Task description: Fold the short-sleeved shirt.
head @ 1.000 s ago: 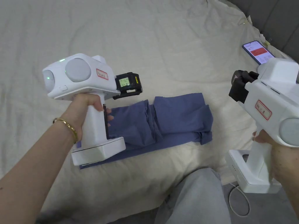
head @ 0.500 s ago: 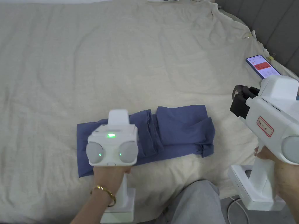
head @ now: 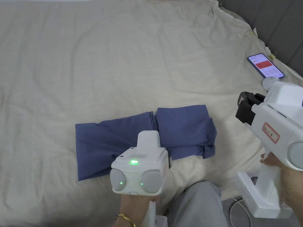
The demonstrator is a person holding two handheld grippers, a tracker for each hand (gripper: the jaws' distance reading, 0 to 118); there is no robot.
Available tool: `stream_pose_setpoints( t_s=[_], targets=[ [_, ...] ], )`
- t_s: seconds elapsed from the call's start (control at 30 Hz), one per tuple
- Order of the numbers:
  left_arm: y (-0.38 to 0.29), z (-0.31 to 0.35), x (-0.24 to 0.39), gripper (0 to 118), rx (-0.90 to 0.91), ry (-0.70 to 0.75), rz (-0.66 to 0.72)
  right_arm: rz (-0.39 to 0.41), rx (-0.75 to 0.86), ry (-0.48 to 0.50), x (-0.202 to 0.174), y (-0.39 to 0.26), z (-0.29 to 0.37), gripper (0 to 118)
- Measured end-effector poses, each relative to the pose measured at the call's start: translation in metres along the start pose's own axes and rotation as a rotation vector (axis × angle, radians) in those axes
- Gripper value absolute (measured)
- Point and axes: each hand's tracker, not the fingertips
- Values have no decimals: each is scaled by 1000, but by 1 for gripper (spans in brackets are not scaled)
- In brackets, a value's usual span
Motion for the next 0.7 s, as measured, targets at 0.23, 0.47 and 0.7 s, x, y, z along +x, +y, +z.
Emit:
stream_pose_setpoints(
  t_s=[0.23, 0.47, 0.7],
  targets=[
    [68, 50, -63, 0, 136, -60, 165, 21, 14, 19, -6, 7, 1, 0],
    [109, 77, -190, 1, 18, -92, 312, 31, 17, 29, -15, 13, -1, 0],
    [82, 87, -260, 113, -56, -259, 473, 17, 16, 25, -31, 15, -7, 0]
  ],
)
